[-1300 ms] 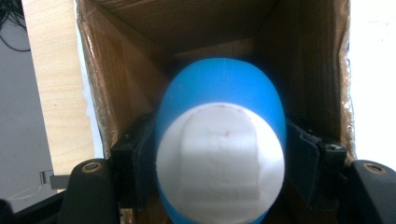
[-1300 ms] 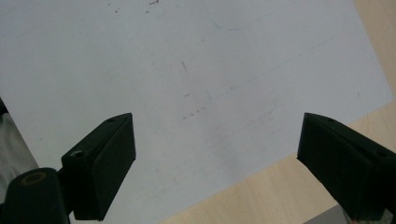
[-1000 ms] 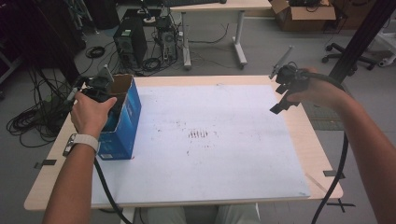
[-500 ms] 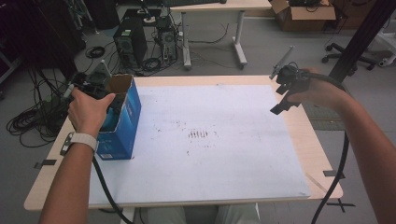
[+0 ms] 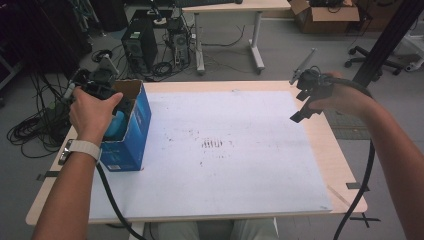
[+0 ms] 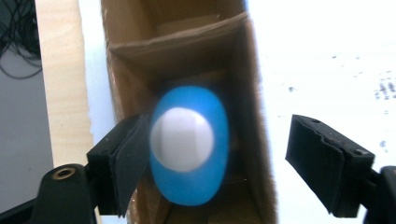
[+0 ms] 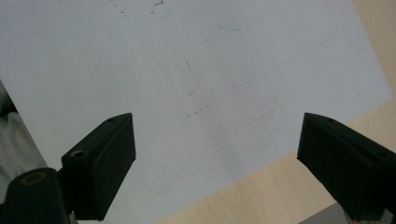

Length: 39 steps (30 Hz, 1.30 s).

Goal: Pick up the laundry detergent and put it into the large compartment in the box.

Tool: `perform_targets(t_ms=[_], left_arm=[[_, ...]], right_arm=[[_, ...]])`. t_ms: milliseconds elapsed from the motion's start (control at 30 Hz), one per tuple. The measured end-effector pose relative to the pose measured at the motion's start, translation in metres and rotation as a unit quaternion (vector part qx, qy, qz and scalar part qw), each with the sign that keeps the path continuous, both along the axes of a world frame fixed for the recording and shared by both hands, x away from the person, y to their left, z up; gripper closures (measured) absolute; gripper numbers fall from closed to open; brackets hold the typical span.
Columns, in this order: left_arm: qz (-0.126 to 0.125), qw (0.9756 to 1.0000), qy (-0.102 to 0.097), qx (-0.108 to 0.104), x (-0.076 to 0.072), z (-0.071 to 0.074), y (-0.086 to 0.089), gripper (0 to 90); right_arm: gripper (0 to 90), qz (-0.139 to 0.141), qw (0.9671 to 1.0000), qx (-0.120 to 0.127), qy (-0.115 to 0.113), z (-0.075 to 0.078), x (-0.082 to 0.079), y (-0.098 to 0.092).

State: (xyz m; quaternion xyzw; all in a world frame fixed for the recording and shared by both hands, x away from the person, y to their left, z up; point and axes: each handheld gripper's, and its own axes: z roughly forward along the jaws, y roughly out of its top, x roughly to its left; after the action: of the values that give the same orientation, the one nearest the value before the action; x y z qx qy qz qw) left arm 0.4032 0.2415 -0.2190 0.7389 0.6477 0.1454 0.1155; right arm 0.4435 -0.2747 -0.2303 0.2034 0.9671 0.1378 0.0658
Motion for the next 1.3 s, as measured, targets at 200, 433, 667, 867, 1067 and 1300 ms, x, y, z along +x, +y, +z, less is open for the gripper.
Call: perform_targets(t_ms=[200, 433, 667, 867, 1067, 1300], left_arm=[[-0.004, 0.9999, -0.011, -0.001, -0.002, 0.013, -0.006, 17.8], [-0.016, 0.9996, -0.021, -0.009, -0.007, 0.027, -0.016, 13.5], [-0.030, 0.9990, -0.027, -0.017, -0.014, 0.039, -0.025, 9.9], [-0.044, 0.9983, -0.031, -0.024, -0.019, 0.047, -0.032, 5.6], [-0.064, 0.9968, -0.038, -0.028, -0.025, 0.056, -0.042, 5.2], [-0.090, 0.9943, -0.046, -0.035, -0.033, 0.066, -0.055, 5.2]], right_arm=[[11.3, 0.001, 1.0000, 0.000, -0.001, 0.001, -0.001, 0.002], [11.3, 0.002, 1.0000, 0.000, -0.004, 0.004, -0.003, 0.004], [11.3, 0.005, 1.0000, 0.000, -0.004, 0.004, -0.004, 0.006], [11.3, 0.006, 1.0000, 0.001, -0.005, 0.005, -0.005, 0.007], [11.3, 0.006, 1.0000, 0.000, -0.006, 0.005, -0.006, 0.008], [11.3, 0.007, 0.9999, 0.001, -0.008, 0.007, -0.006, 0.009]])
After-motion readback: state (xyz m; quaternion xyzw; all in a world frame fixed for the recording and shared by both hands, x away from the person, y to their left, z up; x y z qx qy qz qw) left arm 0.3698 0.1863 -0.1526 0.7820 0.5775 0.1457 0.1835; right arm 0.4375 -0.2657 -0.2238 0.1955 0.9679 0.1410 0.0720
